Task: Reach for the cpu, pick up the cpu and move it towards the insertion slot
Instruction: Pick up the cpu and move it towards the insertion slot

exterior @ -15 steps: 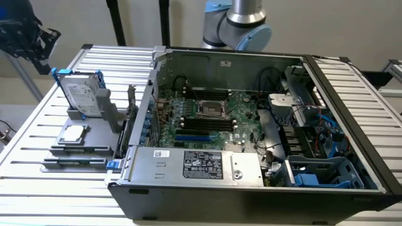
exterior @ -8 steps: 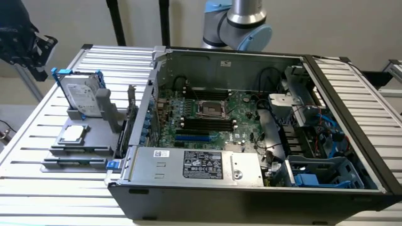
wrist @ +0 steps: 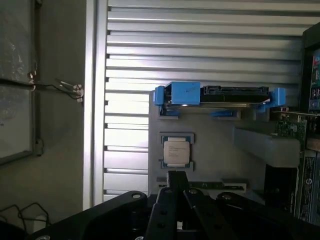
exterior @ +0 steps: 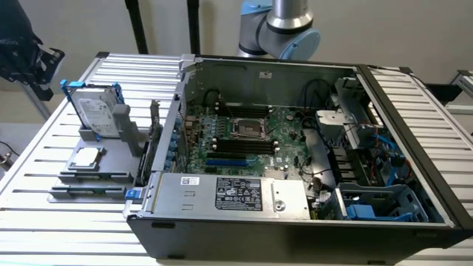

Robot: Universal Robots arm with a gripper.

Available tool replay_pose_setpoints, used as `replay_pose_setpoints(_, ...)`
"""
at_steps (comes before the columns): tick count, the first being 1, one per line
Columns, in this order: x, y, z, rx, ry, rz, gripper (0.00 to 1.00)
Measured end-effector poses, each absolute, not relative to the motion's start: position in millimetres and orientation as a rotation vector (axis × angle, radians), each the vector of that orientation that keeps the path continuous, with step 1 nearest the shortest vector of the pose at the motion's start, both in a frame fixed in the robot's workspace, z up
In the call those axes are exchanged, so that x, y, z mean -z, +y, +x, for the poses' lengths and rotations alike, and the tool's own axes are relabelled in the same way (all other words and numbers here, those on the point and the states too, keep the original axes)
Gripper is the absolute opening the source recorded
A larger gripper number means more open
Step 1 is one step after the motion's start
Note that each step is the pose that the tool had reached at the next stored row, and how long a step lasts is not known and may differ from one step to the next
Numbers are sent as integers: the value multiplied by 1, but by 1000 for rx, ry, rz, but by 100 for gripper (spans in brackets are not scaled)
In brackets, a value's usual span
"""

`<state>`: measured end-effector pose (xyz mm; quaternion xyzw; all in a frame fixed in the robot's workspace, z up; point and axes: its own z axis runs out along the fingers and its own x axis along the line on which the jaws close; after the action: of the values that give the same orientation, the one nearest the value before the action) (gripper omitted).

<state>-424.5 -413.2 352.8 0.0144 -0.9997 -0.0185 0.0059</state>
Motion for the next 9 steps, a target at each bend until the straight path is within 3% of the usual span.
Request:
replay_pose_setpoints(6, -352, -413, -428, 55, -3127, 91, 12)
replay_pose_setpoints(7, -352, -413, -429, 55, -3127, 98, 24)
replay_pose_setpoints(9, -351, -413, -429, 55, -3127, 110, 30)
